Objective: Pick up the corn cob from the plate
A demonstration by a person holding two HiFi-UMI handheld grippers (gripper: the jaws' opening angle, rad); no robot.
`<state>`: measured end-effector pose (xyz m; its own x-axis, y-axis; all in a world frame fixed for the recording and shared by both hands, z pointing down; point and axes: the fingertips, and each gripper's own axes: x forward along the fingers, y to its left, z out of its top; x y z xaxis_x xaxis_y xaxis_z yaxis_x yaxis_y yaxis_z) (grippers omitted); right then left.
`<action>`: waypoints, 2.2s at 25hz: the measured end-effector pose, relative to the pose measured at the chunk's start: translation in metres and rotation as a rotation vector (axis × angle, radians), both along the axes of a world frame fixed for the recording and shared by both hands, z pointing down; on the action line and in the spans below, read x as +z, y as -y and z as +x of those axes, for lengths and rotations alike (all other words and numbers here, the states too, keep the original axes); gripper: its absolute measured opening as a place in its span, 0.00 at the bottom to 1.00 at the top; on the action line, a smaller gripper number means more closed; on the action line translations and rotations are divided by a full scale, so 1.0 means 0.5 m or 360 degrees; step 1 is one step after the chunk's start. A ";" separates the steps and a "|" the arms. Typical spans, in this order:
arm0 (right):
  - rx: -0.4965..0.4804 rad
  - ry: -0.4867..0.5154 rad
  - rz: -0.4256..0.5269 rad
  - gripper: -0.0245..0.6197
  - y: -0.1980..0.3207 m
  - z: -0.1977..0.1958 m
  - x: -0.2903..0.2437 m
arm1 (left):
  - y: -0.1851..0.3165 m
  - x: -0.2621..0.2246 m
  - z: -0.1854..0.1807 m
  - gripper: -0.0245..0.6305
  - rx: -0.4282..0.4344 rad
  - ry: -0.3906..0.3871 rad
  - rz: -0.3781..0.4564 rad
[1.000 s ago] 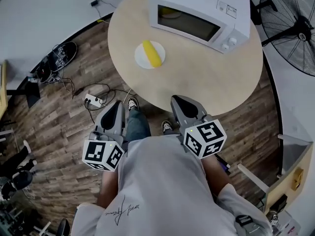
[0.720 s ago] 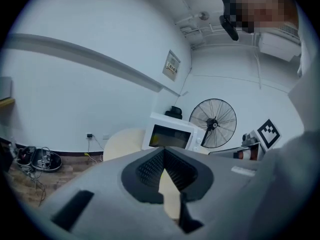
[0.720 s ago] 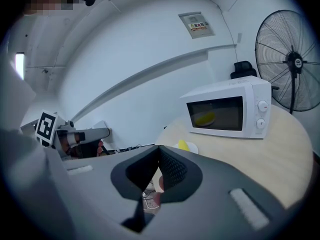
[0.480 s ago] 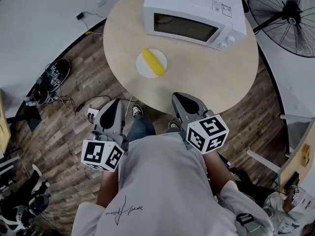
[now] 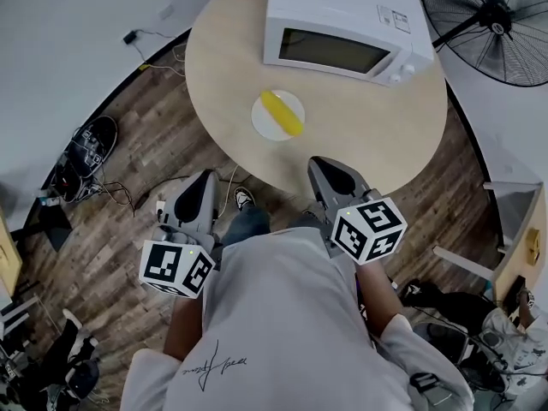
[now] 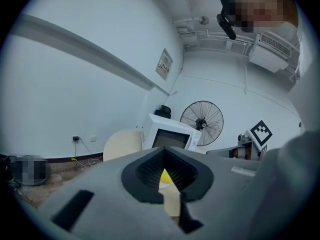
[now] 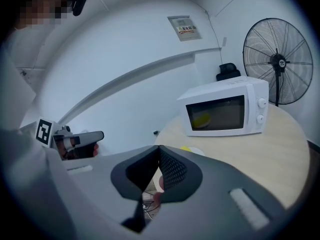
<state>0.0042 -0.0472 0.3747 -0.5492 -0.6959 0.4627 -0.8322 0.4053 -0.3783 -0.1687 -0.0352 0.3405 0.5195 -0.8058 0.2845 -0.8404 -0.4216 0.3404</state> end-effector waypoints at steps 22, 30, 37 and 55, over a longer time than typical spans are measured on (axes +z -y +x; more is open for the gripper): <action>0.0068 -0.0129 0.0117 0.09 0.096 -0.049 -0.015 | 0.069 0.015 -0.049 0.04 0.0190 0.0009 -0.0003; -0.0015 -0.0150 0.0080 0.13 0.154 -0.053 0.003 | 0.109 0.018 -0.036 0.04 0.0160 0.0019 -0.0012; -0.0068 -0.0189 0.0024 0.23 0.188 -0.054 0.035 | 0.120 0.035 -0.033 0.04 0.0126 0.0006 -0.0061; -0.0234 -0.0372 -0.0167 0.33 0.226 -0.053 0.166 | 0.107 0.070 -0.053 0.04 0.0097 0.0045 -0.0160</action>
